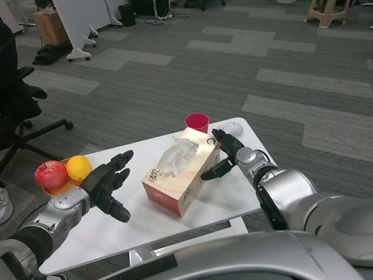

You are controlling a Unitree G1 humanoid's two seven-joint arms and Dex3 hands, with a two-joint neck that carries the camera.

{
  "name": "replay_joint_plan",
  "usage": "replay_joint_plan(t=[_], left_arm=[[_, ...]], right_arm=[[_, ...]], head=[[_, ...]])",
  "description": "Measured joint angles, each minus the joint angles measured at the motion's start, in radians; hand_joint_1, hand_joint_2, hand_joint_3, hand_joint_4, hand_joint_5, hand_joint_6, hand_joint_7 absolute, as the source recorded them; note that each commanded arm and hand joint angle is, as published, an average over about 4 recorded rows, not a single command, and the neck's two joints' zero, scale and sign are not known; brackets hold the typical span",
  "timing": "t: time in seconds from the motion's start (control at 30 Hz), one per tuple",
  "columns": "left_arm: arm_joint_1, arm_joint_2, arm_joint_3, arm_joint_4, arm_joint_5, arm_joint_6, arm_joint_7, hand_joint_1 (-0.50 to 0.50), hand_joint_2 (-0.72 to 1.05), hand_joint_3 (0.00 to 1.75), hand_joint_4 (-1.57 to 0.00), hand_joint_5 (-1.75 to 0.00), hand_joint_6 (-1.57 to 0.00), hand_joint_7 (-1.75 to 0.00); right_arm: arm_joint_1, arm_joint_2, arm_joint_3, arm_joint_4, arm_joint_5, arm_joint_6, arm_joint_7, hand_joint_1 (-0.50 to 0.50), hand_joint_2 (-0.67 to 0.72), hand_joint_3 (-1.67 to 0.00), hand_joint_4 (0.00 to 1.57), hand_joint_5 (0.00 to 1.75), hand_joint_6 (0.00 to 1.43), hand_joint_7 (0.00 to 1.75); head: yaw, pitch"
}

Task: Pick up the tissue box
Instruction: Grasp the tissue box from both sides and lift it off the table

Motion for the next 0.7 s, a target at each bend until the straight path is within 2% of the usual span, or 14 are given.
replay_joint_plan(t=[0.17,0.33,0.43,0.7], left_arm=[[0.0,0.0,0.0,0.002,-0.004,0.0,0.0,0.5,-0.37,0.02,0.0,0.0,0.0,0.0],[0.0,0.0,0.0,0.009,-0.007,0.0,0.0,0.5,-0.37,0.09,0.0,0.0,0.0,0.0],[0.0,-0.001,0.0,0.011,-0.008,0.0,0.0,0.5,-0.37,0.04,0.0,0.0,0.0,0.0],[0.0,-0.002,0.001,0.012,-0.016,0.0,0.0,0.5,-0.37,0.09,0.0,0.0,0.0,0.0]], right_arm=[[0.002,0.0,0.003,-0.003,0.0,0.0,0.0,0.05,-0.1,-0.48,0.0,0.19,0.0,0.0],[0.009,0.0,0.018,-0.016,0.001,0.0,0.0,0.06,-0.1,-0.48,0.0,0.19,0.0,0.0],[0.023,0.0,0.027,-0.038,0.001,0.0,0.005,0.08,-0.1,-0.48,0.0,0.19,0.0,0.0],[0.057,0.0,0.031,-0.08,0.001,-0.002,0.01,0.08,-0.1,-0.48,0.0,0.19,0.0,0.0]], head=[[0.0,-0.002],[0.002,-0.004],[0.003,-0.005],[0.002,-0.005]])
